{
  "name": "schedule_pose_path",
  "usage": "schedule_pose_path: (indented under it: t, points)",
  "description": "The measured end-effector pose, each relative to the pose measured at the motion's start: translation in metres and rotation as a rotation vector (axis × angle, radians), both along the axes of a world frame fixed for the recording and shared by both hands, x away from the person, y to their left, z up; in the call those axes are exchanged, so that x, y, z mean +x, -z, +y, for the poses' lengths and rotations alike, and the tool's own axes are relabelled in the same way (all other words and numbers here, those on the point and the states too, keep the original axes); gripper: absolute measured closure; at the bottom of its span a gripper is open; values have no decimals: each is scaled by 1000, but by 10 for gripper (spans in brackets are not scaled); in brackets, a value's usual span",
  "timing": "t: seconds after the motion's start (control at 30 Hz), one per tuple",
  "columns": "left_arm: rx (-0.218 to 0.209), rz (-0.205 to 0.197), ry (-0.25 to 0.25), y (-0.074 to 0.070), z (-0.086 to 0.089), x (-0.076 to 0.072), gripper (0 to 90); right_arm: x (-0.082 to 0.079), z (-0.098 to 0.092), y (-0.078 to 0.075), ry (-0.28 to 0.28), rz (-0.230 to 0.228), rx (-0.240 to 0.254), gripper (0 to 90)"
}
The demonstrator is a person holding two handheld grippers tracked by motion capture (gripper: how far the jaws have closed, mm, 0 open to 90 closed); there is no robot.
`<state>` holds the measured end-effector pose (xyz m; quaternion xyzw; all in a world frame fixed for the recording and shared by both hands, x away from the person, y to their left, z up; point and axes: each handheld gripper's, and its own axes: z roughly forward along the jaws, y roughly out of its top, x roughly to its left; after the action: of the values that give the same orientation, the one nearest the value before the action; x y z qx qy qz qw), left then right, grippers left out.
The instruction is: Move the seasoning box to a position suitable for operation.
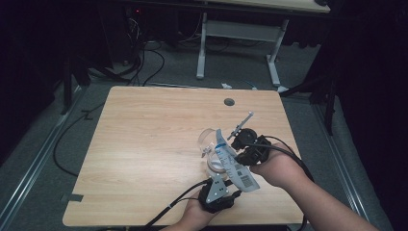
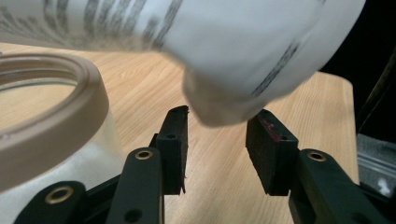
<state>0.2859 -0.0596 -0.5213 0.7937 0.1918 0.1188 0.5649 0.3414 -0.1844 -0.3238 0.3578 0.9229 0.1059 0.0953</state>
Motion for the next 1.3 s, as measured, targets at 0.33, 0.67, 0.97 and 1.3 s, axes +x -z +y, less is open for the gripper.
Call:
schedule_pose_path:
  t: [0.33, 0.67, 0.97, 1.3]
  points:
    - [12, -6, -11, 0, 7, 0, 597, 0, -5, -3, 8, -8, -2, 899]
    - [7, 2, -40, -1, 35, 3, 598, 1, -6, -1, 12, -6, -1, 898]
    - [-4, -6, -112, -7, 84, 9, 602, 1, -4, -1, 5, -7, -7, 899]
    - [0, -13, -224, -6, 127, 27, 606, 2, -2, 2, 3, -4, -9, 899]
